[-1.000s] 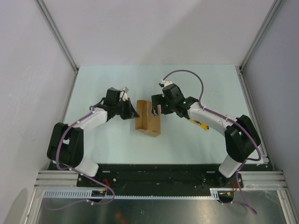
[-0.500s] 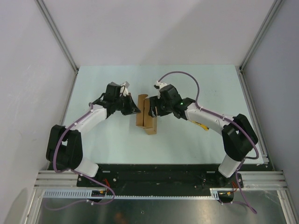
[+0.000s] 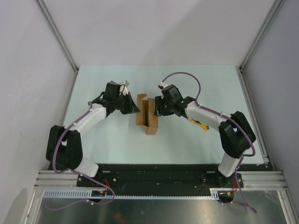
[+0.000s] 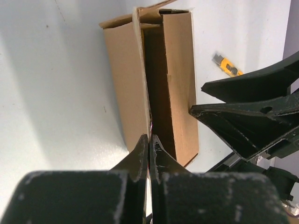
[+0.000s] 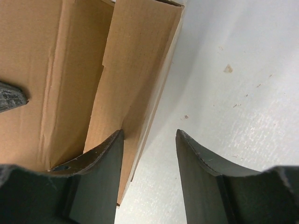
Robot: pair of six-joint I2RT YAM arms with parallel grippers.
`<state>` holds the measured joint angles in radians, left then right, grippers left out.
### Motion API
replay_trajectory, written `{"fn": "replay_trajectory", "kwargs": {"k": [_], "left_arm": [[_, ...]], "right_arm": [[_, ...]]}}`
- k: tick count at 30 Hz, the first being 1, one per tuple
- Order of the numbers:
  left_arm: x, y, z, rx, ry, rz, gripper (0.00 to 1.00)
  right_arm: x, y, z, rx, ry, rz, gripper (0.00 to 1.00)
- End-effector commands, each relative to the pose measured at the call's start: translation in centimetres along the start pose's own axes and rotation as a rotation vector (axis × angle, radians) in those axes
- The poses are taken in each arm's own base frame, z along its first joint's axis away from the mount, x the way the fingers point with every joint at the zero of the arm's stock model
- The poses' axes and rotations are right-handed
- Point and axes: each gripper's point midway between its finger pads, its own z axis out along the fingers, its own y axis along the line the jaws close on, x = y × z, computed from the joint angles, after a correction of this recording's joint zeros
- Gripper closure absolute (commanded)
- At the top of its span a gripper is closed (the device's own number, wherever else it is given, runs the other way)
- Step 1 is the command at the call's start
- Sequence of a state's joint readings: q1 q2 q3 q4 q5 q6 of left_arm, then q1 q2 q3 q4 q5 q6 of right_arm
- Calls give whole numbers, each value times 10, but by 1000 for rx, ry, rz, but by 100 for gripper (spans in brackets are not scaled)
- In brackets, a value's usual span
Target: Unpack the express box
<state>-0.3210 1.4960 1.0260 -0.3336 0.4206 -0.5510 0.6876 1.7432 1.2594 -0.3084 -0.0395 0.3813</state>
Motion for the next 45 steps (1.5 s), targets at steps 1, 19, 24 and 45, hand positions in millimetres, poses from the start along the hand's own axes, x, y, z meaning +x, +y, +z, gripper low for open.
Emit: {"fn": "replay_trajectory", "kwargs": {"k": [1,19,24,45], "left_arm": [[-32,-23,-20,47,-94,74,100],[-43,-57,-36,170,-81,100,100],[-48,-69,-42,206,-85,79,100],[-1,-46,-41,197,22,-97,100]], "right_arm": [[-3,-17,1,62,8,14,49],[-19,-60,-14,195,-61,114,48],[-56,-41,-40,128,-196,96,44],[-28,27,5,-8,-92,2,30]]}}
